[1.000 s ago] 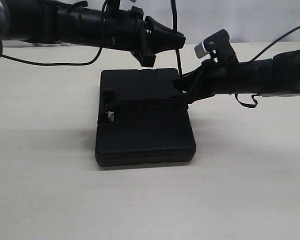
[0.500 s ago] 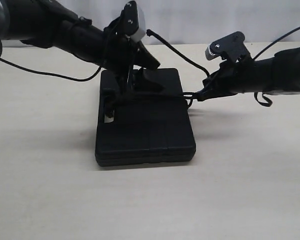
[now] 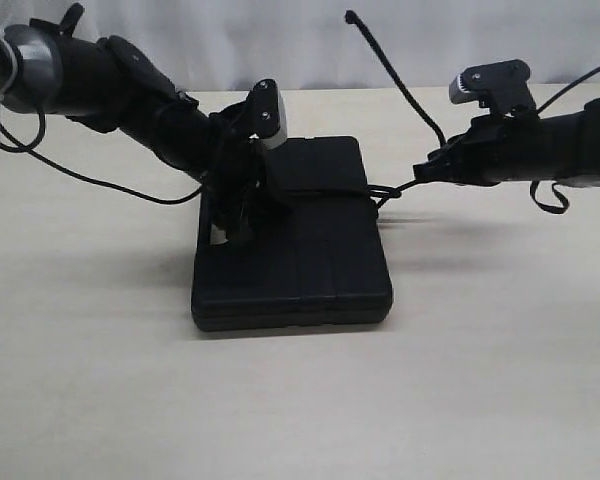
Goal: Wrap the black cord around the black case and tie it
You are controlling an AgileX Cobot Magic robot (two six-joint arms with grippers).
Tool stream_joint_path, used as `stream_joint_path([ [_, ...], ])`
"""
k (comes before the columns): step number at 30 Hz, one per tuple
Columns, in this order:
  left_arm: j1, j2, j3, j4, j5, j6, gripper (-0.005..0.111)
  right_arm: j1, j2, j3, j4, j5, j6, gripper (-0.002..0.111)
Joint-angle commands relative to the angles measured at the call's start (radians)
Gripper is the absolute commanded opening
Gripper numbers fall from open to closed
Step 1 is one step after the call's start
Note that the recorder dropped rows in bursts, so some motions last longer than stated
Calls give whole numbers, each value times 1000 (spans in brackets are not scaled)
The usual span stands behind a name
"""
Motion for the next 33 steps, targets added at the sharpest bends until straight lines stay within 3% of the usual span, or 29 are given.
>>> stream_joint_path([
  [1, 0, -1, -6, 117, -39, -131, 0, -80, -8, 19, 1, 113, 38, 4],
  [6, 0, -1, -6, 266, -102, -290, 0, -163, 8, 41, 1, 190, 63, 4],
  [10, 0, -1, -6, 259, -107, -294, 0, -200, 119, 36, 1, 180, 112, 5],
  [12, 0, -1, -6, 257, -107, -294, 0, -200, 163, 15, 1, 207, 114, 19],
  [16, 0, -1, -6, 258, -98, -294, 0, -200, 155, 15, 1, -41, 116, 41],
  [17, 0, -1, -6, 258, -100, -294, 0, -200, 145, 15, 1, -189, 127, 45],
  [20, 0, -1, -6, 258, -104, -294, 0, -200, 128, 15, 1, -360, 144, 47],
  [24, 0, -1, -6, 258, -104, -294, 0, -200, 75, 30, 1, -180, 100, 47],
  [29, 0, -12, -6, 253, -85, -294, 0, -200, 1, 39, -166, 126, 116, 47],
  [33, 0, -69, -6, 250, -67, -308, 0, -200, -21, 41, -237, 215, 116, 32],
])
